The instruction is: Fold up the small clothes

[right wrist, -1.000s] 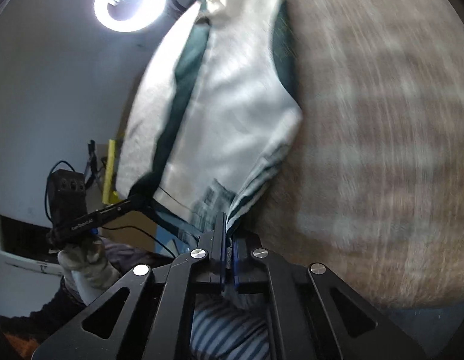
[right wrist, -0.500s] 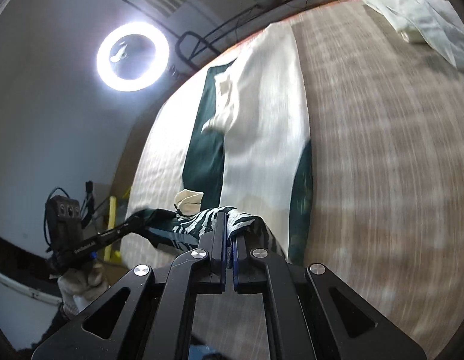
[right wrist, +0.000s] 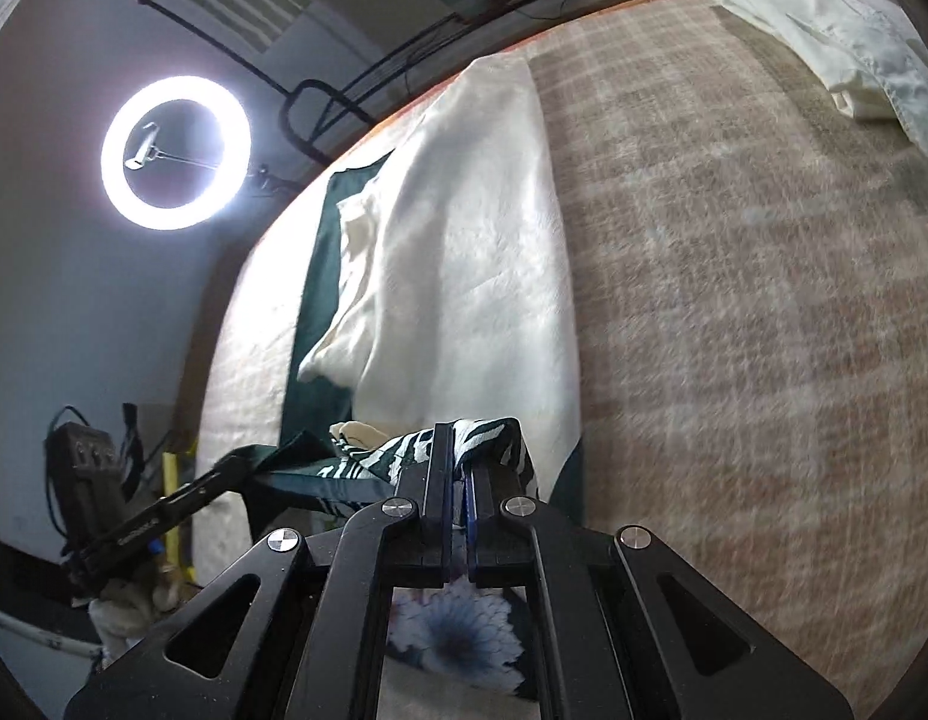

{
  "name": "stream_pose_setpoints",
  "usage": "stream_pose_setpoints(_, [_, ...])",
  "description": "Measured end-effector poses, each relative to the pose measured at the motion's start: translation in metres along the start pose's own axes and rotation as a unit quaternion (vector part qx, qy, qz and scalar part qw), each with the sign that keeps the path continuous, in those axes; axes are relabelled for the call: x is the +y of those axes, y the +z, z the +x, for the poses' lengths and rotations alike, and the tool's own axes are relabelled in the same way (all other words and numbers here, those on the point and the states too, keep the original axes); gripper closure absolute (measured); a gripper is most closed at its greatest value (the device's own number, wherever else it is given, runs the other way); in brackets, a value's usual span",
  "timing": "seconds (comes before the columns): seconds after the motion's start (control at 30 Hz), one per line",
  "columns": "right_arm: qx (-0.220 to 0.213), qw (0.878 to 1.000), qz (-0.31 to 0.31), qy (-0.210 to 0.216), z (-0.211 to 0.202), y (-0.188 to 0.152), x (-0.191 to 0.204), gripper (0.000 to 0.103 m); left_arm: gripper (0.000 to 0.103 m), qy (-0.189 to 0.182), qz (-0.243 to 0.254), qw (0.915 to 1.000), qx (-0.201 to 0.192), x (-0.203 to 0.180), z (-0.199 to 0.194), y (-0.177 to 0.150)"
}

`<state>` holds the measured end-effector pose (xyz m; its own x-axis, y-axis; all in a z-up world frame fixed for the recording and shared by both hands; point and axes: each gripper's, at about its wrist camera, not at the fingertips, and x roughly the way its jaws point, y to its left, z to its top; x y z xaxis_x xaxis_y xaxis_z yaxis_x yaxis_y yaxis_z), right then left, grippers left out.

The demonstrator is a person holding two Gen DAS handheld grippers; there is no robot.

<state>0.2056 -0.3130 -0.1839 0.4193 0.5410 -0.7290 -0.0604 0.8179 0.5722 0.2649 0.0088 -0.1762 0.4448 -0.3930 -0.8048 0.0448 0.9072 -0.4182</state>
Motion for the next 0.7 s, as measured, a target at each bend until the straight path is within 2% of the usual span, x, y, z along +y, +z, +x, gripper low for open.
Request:
stream_pose_setpoints(0.03, [-0.004,1.000,-0.006,-0.006,-0.002,0.001,0.000,0.099,0.082,0.008,0.001,1.0000,0.001,0.000,0.001,0.002])
stream_pose_setpoints(0.07, [-0.006,1.000,-0.008,-0.012,-0.004,0.002,0.001,0.097,0.071,0.016,-0.003,0.9999,0.001,0.001,0.001,0.004])
stream_pose_setpoints(0.1, [-0.008,1.000,-0.010,-0.019,-0.007,0.003,0.001,0.088,0.055,0.017,-0.009,0.9998,-0.006,0.003,-0.002,0.005])
stream_pose_setpoints(0.13, [-0.012,1.000,-0.009,-0.024,-0.011,0.003,0.000,0.076,0.050,0.019,-0.013,0.9996,-0.017,0.003,-0.006,0.006])
stream_pose_setpoints(0.2, [-0.032,0.999,-0.011,-0.026,-0.023,0.003,-0.001,0.072,0.050,0.025,-0.007,0.9993,-0.028,0.002,-0.014,0.007])
stream_pose_setpoints(0.33, [-0.048,0.998,-0.025,-0.021,-0.038,0.000,0.002,0.072,0.050,0.037,0.016,0.9983,-0.042,-0.002,-0.021,0.007])
stream_pose_setpoints(0.57, [-0.043,0.997,-0.048,-0.040,-0.033,0.002,0.006,0.072,0.050,0.054,0.032,0.9972,-0.040,-0.001,-0.016,0.015])
stream_pose_setpoints(0.7, [-0.048,0.996,-0.064,-0.037,-0.031,0.014,0.009,0.072,0.050,0.060,0.036,0.9963,-0.051,0.001,-0.014,0.034])
